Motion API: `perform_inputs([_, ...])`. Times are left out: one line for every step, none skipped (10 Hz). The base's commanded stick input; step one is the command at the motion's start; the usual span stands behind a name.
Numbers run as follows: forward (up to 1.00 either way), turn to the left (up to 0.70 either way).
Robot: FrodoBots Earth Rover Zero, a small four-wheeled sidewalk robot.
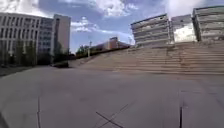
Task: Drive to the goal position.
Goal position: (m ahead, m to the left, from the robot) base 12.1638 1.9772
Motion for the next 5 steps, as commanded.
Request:
perform_inputs([0.7,0.0])
perform_inputs([0.7,0.0])
perform_inputs([0.7,0.0])
perform_inputs([0.7,0.0])
perform_inputs([0.7,0.0])
